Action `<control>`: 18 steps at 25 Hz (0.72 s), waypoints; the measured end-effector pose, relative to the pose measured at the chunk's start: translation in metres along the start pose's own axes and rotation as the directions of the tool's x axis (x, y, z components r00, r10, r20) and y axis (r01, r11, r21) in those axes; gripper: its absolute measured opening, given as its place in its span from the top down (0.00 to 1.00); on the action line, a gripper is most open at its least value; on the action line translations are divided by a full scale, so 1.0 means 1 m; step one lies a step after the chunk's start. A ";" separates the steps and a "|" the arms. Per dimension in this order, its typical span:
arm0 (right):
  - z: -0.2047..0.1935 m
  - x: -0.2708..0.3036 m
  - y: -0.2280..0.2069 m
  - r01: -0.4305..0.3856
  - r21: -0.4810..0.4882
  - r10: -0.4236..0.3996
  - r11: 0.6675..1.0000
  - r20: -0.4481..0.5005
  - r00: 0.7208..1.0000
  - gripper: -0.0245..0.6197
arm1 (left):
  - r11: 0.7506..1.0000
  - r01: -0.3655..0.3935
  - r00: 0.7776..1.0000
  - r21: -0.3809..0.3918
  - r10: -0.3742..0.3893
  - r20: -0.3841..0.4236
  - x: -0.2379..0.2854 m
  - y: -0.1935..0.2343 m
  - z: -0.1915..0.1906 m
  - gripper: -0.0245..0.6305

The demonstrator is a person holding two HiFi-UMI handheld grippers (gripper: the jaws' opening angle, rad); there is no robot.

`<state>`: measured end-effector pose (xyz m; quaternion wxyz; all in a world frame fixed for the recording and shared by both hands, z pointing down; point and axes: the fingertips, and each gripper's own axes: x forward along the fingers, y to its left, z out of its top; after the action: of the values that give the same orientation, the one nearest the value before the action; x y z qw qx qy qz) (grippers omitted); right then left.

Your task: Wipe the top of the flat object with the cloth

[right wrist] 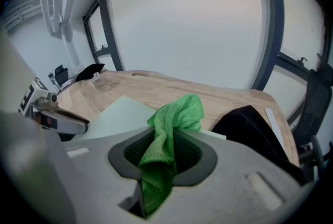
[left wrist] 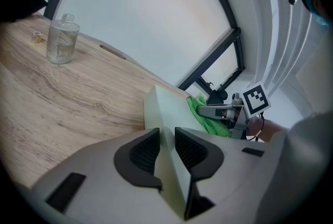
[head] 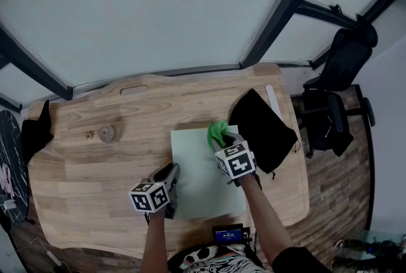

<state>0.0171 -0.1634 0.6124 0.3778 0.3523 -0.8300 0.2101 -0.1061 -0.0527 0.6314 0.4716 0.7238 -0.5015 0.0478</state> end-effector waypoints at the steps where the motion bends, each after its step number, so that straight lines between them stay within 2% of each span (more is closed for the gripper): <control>1: 0.001 0.001 0.002 -0.004 -0.004 0.004 1.000 0.000 1.000 0.82 | 1.000 0.000 1.000 0.001 0.000 0.000 0.000 0.000 0.000 0.82; 18: 0.015 0.015 0.030 -0.056 -0.041 0.057 0.998 0.009 0.998 0.82 | 1.000 -0.003 1.000 -0.003 0.003 0.002 0.000 -0.001 0.000 0.82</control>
<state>-0.0192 -0.1583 0.6120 0.3745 0.3221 -0.8457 0.2022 -0.1057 -0.0526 0.6305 0.4720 0.7224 -0.5031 0.0472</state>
